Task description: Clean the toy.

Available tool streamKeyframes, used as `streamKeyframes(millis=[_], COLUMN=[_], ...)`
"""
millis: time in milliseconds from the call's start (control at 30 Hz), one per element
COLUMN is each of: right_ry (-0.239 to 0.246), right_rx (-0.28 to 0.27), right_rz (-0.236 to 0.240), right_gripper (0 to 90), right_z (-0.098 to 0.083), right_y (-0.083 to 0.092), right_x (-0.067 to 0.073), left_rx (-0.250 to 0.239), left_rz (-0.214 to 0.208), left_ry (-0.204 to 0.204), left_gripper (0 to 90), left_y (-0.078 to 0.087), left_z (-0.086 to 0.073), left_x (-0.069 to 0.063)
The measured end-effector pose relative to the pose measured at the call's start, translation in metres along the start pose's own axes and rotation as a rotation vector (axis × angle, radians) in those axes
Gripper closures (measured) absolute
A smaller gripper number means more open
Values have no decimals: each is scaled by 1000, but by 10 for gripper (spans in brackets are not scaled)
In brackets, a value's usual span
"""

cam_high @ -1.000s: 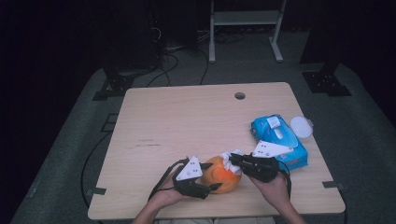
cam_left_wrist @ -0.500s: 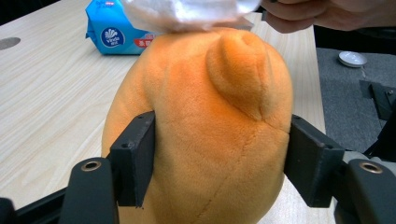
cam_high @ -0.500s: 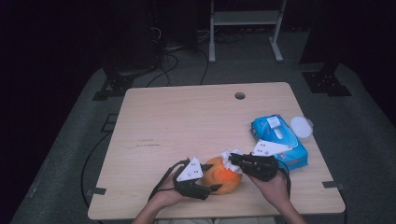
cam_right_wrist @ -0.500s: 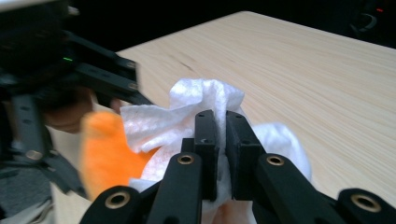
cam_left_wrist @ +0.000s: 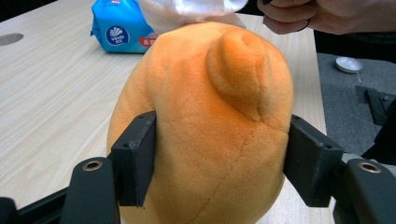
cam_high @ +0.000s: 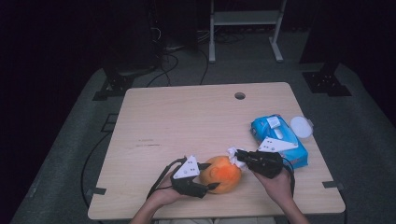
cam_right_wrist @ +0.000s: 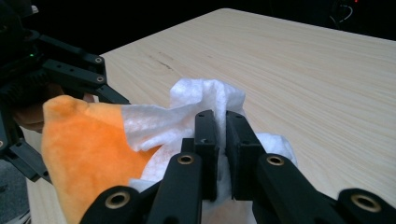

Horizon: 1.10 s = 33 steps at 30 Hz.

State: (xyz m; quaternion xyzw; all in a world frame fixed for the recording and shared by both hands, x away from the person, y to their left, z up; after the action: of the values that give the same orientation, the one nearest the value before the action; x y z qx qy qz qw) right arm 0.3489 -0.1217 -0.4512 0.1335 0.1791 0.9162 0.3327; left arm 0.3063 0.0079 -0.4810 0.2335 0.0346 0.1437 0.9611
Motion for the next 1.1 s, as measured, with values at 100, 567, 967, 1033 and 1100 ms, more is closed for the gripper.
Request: streamKeyframes(millis=[100,567,967,1033,1100], right_ry=[-27,-46,-49,-36,-23], right_rx=[-3,-15,-42,-50,-65], right_rz=[-7,-8,24,20,53], right_gripper=[831,830,831,831,830], right_z=[-2,-3,0,2,8], right_y=[0,0,0,0,0], right_x=[-6,-7,3,7,19], left_rx=[-3,-6,-17,-21,-33], left_rz=[-6,2,3,4,8], left_ry=[10,27,51,57,66], left_gripper=[336,336,340,338,334], left_y=[1,7,7,6,5], left_z=[-1,-3,-4,-3,-2], left_x=[1,8,11,11,12])
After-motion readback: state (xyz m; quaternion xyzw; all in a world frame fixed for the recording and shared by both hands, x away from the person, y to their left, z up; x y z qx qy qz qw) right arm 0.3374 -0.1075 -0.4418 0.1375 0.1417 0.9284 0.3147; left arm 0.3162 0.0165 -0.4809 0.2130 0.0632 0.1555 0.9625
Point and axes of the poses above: each handheld gripper's, and its own axes: y roughly backward along the jaws, z roughly out of its top, x roughly to its left, the point moved 10 cm from there along -y, roughly forward along the jaws, and after that the axes turned 2 degrees about -z, right-handed, at the moved point
